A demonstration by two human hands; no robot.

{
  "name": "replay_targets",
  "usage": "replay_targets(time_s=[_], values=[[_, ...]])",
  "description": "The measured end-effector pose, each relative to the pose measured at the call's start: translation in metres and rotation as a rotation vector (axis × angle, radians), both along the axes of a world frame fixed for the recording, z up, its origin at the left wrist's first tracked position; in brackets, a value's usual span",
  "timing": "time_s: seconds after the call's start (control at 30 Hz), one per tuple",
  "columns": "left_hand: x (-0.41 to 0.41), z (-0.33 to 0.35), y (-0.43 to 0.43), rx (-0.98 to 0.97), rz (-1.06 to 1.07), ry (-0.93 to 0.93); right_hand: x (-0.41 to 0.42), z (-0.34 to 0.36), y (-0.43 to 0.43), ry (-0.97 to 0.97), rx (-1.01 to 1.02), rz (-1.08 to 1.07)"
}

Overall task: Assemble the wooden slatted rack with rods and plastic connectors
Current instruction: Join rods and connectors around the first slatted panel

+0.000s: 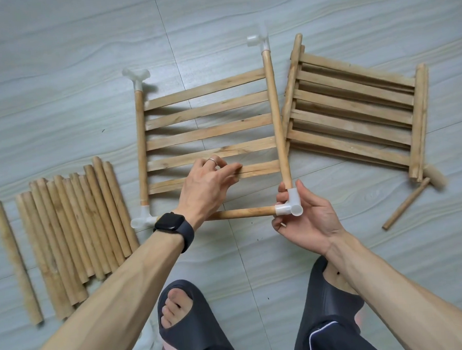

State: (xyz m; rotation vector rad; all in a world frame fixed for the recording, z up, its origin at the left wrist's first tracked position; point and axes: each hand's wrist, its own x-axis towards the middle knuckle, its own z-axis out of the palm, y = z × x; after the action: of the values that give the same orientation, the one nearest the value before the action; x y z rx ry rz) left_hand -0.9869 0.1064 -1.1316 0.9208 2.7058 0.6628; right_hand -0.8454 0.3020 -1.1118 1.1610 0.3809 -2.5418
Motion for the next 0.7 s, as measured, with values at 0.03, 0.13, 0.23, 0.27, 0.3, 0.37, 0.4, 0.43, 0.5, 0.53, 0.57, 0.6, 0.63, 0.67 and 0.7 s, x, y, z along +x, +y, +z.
replay_targets(time_s=[0.03,0.13,0.23,0.27,0.3,0.37,0.4,0.43,0.5,0.53,0.57,0.6,0.63,0.67,0.7], values=[[0.0,0.0,0.0,-0.001,-0.005,-0.002,0.0,0.0,0.0,-0.011,0.012,0.0],[0.0,0.002,0.002,0.004,-0.016,-0.014,0.0,0.002,0.001,-0.012,0.021,0.006],[0.0,0.004,0.002,0.015,-0.008,-0.023,0.002,0.004,0.001,0.055,-0.018,0.0],[0.0,0.006,0.003,0.019,-0.008,-0.021,0.002,0.005,0.0,0.072,-0.023,0.0],[0.0,0.007,0.003,0.02,-0.009,-0.019,0.002,0.007,0.0,0.082,-0.018,0.002],[-0.002,0.011,0.005,0.023,-0.01,-0.019,0.002,0.011,0.0,0.089,0.006,0.015],[-0.002,0.012,0.006,0.027,-0.009,-0.019,0.001,0.014,0.001,0.083,0.022,0.018],[-0.003,0.014,0.007,0.031,-0.01,-0.019,0.0,0.017,0.004,0.078,0.039,0.017],[-0.003,0.017,0.011,0.032,-0.013,-0.015,-0.002,0.023,0.009,0.076,0.071,0.017],[-0.003,0.018,0.014,0.033,-0.013,-0.015,-0.004,0.025,0.012,0.079,0.083,0.015],[-0.003,0.02,0.016,0.037,-0.012,-0.016,-0.006,0.027,0.014,0.086,0.093,0.01],[-0.003,0.02,0.019,0.043,-0.01,-0.018,-0.007,0.029,0.016,0.097,0.1,0.004],[-0.003,0.021,0.021,0.047,-0.01,-0.02,-0.009,0.03,0.017,0.105,0.103,-0.006],[-0.003,0.022,0.023,0.046,-0.012,-0.021,-0.01,0.031,0.018,0.11,0.097,-0.017],[-0.003,0.022,0.024,0.043,-0.015,-0.021,-0.011,0.032,0.018,0.108,0.084,-0.031]])
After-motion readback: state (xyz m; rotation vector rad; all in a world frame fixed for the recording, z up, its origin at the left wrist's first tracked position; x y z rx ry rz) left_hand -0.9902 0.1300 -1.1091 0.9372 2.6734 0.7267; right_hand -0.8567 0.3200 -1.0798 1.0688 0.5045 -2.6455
